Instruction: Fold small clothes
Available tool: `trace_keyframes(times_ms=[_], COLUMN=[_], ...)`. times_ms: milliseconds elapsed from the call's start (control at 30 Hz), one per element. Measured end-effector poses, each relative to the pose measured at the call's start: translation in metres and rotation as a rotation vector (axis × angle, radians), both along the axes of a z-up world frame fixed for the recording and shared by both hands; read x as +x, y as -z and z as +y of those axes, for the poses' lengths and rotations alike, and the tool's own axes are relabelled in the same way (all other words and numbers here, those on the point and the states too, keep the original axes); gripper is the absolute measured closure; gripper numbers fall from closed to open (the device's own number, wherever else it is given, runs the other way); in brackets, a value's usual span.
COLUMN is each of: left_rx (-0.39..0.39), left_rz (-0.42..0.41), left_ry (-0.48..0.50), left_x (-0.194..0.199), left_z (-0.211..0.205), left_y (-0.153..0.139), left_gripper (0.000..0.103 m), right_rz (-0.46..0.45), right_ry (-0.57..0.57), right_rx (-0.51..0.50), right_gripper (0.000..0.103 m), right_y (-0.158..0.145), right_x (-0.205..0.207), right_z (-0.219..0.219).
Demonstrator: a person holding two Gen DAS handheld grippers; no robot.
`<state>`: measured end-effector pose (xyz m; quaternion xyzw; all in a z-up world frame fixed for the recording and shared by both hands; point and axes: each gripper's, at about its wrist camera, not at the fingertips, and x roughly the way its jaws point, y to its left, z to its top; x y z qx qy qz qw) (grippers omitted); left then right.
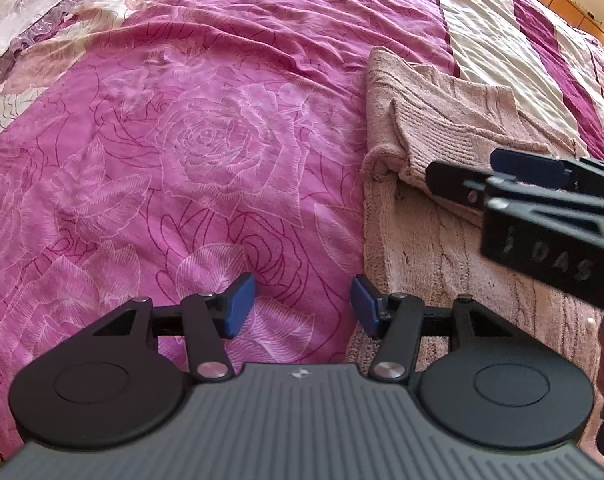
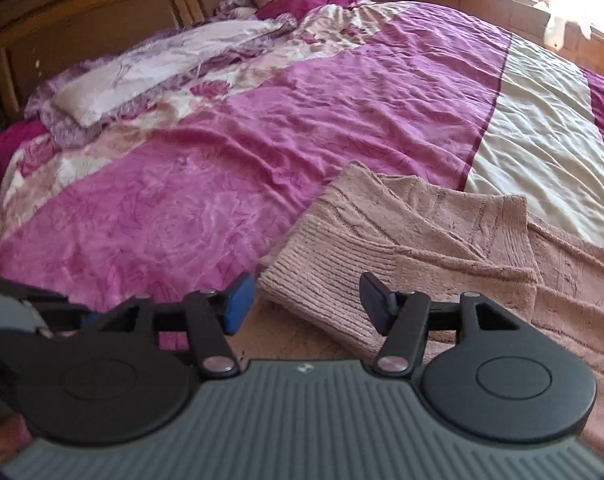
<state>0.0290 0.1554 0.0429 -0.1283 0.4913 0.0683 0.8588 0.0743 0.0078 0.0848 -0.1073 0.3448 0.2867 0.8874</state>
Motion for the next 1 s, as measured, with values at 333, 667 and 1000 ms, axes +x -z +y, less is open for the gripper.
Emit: trace_keyframes(times_ms=[333,667,1000], left_rx=[0.001,0.020,0.034], left_rz=[-0.006,-0.005,-0.015], left_ry=[0.006,0.014,0.028], left_x=[0.001,0.001,0.001], left_z=[0.000,-0.003,-0.007], left_y=[0.001,0.001,-0.004], left_gripper=[0.041,0.041,0.041], right_rz=[0.071,0.022,-0.005], right_ry=[0.010,0.034,0.062], right_rx=[-0.020,-0.016,0.043], right_gripper=[0.072,0.096,0.096], right_y=[0.021,0.009,-0.007], right_x=[0.012,0.007,0.006], right_z=[0.009,0.008,-0.014])
